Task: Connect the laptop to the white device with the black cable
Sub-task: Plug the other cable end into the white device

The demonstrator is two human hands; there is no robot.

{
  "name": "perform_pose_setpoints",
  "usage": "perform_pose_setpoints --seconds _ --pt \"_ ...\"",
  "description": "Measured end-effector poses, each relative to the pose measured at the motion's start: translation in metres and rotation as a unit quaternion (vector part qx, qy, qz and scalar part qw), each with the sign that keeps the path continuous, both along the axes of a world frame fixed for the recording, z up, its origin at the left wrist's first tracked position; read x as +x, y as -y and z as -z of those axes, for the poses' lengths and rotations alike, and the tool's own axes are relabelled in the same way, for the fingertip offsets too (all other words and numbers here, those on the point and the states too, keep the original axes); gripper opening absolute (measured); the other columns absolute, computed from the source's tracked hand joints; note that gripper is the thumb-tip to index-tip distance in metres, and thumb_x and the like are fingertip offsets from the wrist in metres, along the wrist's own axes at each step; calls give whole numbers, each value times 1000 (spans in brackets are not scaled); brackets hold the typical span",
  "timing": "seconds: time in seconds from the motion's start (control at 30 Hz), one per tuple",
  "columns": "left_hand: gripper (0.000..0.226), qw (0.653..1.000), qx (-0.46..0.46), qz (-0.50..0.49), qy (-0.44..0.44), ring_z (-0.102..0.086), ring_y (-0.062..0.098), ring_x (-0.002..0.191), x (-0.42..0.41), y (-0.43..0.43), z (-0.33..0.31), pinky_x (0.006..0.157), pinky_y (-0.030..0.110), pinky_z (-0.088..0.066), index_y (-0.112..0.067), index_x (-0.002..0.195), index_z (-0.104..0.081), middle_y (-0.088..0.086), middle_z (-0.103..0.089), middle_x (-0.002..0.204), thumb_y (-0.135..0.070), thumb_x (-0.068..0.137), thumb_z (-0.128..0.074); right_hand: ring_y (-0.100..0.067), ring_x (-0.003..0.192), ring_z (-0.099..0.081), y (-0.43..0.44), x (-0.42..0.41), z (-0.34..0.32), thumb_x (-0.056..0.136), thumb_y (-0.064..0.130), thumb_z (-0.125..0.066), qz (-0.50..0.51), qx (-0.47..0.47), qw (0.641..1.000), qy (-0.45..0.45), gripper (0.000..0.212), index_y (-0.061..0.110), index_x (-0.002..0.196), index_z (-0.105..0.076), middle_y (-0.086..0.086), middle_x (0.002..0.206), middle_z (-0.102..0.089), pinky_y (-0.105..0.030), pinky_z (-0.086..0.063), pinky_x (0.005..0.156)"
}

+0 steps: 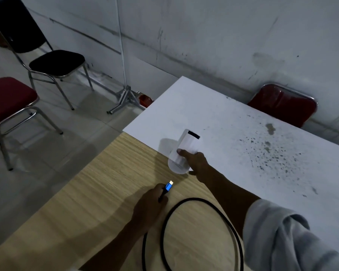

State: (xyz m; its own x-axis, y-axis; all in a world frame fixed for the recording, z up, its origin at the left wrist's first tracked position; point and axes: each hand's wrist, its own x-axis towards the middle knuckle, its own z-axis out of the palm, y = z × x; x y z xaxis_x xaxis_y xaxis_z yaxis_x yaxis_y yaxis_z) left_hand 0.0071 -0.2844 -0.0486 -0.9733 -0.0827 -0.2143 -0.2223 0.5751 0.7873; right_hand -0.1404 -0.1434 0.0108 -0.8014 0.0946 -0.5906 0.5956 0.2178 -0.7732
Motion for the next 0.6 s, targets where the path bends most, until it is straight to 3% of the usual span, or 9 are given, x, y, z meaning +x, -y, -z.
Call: perform_pose_setpoints --seconds 0.07,0.13,0.2,0.37,0.47,0.53,0.6 --pt "22 999 28 -12 13 -57 5 70 -2 1 2 59 22 -43 -33 112 -53 -11 -59 81 -22 92 -55 -11 80 -55 -4 6 3 74 39 -82 -11 7 1000 -16 60 8 119 -55 2 98 -59 -28 -46 59" --pt "14 997 68 -32 31 -54 6 63 -3 0 4 57 25 -44 -28 101 -52 -4 -61 80 -17 92 -54 -4 75 -55 -12 16 5 75 39 -81 -30 13 999 -30 33 18 92 -61 9 87 -61 -24 -41 54" --pt "12 993 103 -46 41 -54 8 60 -1 -3 4 57 26 -43 -26 99 -53 -3 -61 78 -16 91 -52 -5 78 -57 -22 29 5 74 43 -80 -46 13 998 -27 30 26 82 -57 11 87 -62 -24 -41 55" --pt "16 980 191 -51 15 -51 -5 52 14 -20 -8 48 10 -38 -37 90 -56 -19 -61 64 -44 77 -50 -22 100 -64 -42 58 6 68 57 -75 -63 -5 997 48 67 13 117 -58 -2 111 -66 -32 -48 66" --pt "7 978 199 -51 30 -57 1 64 23 -30 -9 57 17 -41 -35 92 -59 -5 -69 80 -34 87 -54 -26 101 -69 -50 69 11 73 53 -74 -52 -53 996 53 64 9 119 -64 -9 113 -72 -39 -58 83" --pt "12 982 181 -44 43 -57 2 61 27 -36 -7 57 21 -41 -35 95 -59 -1 -71 81 -27 92 -50 -27 105 -69 -54 74 11 75 52 -75 -58 -72 994 54 61 10 119 -66 -9 114 -74 -42 -56 97" --pt "15 988 149 -31 27 -55 -2 58 29 -41 -7 54 18 -38 -30 102 -59 -5 -69 81 -24 95 -47 -24 102 -70 -55 75 11 75 51 -76 -74 -73 993 52 56 13 115 -69 -6 111 -74 -40 -57 94"
